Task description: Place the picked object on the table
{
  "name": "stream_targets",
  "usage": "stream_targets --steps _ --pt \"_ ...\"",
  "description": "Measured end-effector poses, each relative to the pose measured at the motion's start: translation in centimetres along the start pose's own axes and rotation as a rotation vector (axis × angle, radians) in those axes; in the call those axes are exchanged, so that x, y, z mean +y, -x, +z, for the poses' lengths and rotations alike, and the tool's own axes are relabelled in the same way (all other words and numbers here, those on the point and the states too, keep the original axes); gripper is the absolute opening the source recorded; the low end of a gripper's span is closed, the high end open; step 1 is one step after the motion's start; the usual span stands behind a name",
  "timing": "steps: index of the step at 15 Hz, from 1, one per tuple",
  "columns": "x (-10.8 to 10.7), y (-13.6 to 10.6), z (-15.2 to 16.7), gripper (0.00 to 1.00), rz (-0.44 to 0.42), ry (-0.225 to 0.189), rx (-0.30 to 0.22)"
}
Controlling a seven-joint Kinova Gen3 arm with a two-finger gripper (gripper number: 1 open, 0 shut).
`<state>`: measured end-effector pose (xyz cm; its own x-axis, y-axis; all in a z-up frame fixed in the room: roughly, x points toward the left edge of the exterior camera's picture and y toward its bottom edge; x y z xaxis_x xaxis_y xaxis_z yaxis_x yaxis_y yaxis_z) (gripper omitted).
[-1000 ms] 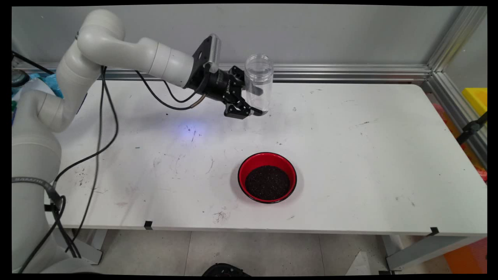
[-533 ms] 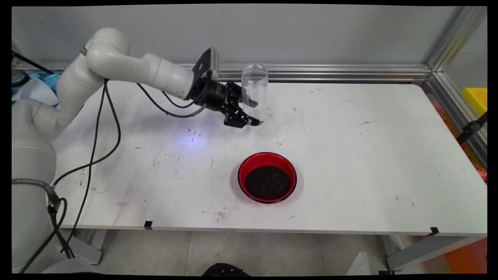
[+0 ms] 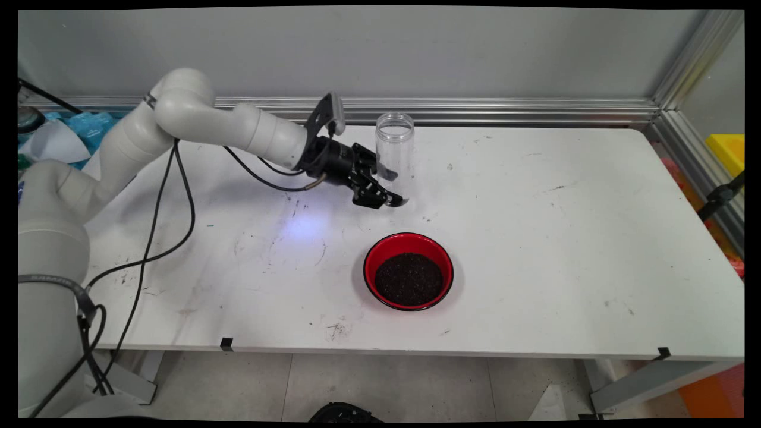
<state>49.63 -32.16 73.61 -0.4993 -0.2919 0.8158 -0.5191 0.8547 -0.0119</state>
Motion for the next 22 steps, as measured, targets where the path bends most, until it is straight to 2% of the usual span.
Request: stream_targets --steps 7,14,22 --pt "0.5 1.2 2.4 0.00 -0.033 0.032 0.015" --pt "0.4 1.9 4.0 0.00 -0.018 0.033 0.038" --pt "0.5 2.6 5.0 0.00 -0.013 0.040 0.037"
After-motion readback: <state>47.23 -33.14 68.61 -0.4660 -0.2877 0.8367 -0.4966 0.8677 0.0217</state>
